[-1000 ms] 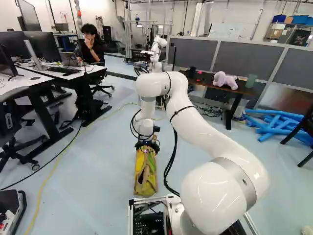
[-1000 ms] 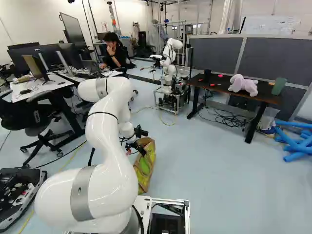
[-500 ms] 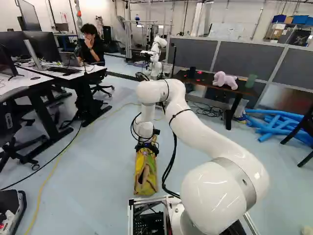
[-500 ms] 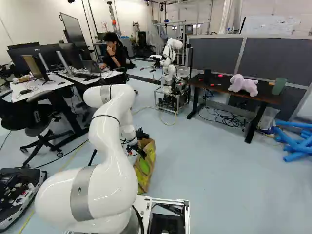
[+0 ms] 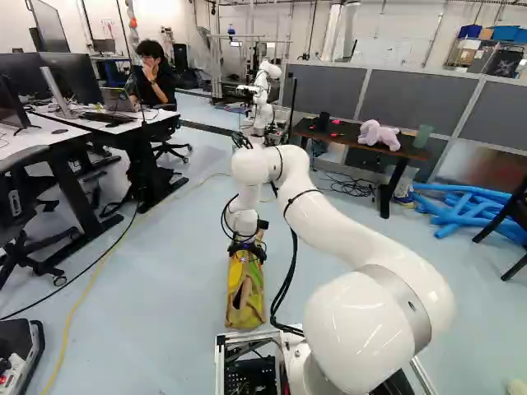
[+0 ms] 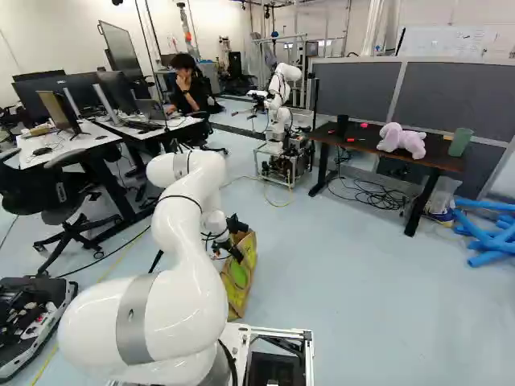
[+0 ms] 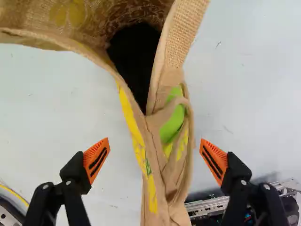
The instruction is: Pick up the bag on the ground and place it on the table
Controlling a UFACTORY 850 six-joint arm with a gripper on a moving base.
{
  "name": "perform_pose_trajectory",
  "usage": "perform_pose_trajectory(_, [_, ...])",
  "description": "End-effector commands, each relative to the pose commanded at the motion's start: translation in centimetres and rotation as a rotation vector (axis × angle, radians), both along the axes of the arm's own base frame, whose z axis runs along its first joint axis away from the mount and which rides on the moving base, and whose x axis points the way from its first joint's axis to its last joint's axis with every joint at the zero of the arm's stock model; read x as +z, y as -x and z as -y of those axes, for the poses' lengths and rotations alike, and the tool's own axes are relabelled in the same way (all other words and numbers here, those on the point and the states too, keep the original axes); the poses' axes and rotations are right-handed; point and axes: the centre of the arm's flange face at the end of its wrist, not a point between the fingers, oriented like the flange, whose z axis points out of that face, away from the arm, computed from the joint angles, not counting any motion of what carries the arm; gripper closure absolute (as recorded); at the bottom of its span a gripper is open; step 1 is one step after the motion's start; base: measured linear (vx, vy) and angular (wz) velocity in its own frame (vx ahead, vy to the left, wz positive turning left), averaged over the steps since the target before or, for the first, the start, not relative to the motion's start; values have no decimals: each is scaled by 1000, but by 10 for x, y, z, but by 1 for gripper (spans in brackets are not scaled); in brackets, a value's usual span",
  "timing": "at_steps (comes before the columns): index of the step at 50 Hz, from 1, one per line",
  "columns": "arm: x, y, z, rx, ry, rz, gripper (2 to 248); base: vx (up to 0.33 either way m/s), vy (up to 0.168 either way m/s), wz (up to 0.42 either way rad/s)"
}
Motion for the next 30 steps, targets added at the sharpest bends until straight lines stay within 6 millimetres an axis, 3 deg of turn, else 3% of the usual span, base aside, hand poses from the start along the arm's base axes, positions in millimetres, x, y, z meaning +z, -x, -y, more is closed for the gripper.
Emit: perform_pose_trajectory(30, [-45, -7, -13, 18, -4, 16, 3, 0, 0, 0])
